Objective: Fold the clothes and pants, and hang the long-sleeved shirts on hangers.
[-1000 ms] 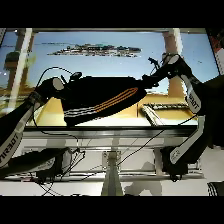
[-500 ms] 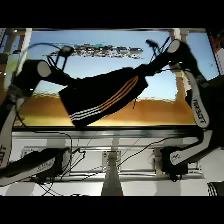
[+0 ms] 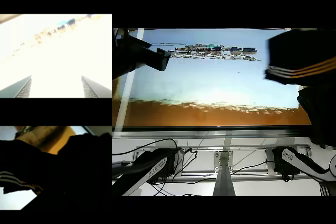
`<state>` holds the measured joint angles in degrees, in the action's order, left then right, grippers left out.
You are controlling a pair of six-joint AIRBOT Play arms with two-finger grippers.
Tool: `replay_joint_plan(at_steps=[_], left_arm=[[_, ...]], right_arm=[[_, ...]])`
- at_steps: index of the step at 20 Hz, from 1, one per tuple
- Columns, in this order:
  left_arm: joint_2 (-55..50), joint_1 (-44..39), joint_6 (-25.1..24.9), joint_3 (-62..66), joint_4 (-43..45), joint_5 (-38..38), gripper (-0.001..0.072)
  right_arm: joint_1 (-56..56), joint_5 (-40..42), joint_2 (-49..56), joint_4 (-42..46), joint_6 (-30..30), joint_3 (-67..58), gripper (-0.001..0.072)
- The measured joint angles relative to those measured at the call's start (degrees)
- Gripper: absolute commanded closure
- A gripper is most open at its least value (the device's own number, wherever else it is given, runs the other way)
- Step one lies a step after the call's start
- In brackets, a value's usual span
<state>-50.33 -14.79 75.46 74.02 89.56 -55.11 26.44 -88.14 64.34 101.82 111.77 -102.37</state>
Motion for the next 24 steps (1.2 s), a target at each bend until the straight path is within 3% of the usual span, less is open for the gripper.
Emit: replay_joint_plan(at_steps=[5,7,9,10,11,12,13,16,18,20,24], left_arm=[[1.9,0.0,0.02,0.15,0.31,0.31,0.0003],[2.08,0.0,0.02,0.2,0.37,0.5,0.0003],[2.21,0.0,0.02,0.2,0.39,0.5,0.0003],[2.23,0.0,0.02,0.2,0.39,0.5,0.0003],[2.25,0.0,0.02,0.2,0.42,0.5,0.0003],[2.25,0.0,0.02,0.2,0.42,0.5,0.0003],[2.27,0.0,0.02,0.2,0.42,0.5,0.0003],[2.29,-0.02,0.04,0.2,0.42,0.5,0.0004],[2.29,-0.07,0.04,0.2,0.42,0.52,0.0003],[2.29,-0.07,0.04,0.2,0.42,0.5,0.0003],[2.29,-0.07,0.04,0.2,0.44,0.5,0.0003]], right_arm=[[20.24,-5.55,-11.87,4.15,9.14,-1.44,0.0674],[26.51,-5.92,-14.84,4.83,10.71,-1.62,0.055],[30.32,-7.02,-16.33,4.74,10.27,-1.66,0.0508],[31.47,-7.87,-16.76,4.63,9.46,-1.66,0.036],[32.35,-8.81,-17.07,4.59,8.76,-1.64,0.0135],[32.96,-9.64,-17.25,4.52,8.13,-1.57,0.0036],[33.42,-10.21,-17.31,4.15,7.26,-1.53,0.0034],[34.16,-11.21,-17.22,1.66,2.19,-1.33,0.0092],[34.34,-11.19,-16.35,-3.89,-3.13,-1.22,0.036],[34.03,-11.19,-14.8,-11.04,-7.52,-1.16,0.0687],[29.22,-12.52,-10.23,-21.9,-16.0,-1.07,0.0687]])
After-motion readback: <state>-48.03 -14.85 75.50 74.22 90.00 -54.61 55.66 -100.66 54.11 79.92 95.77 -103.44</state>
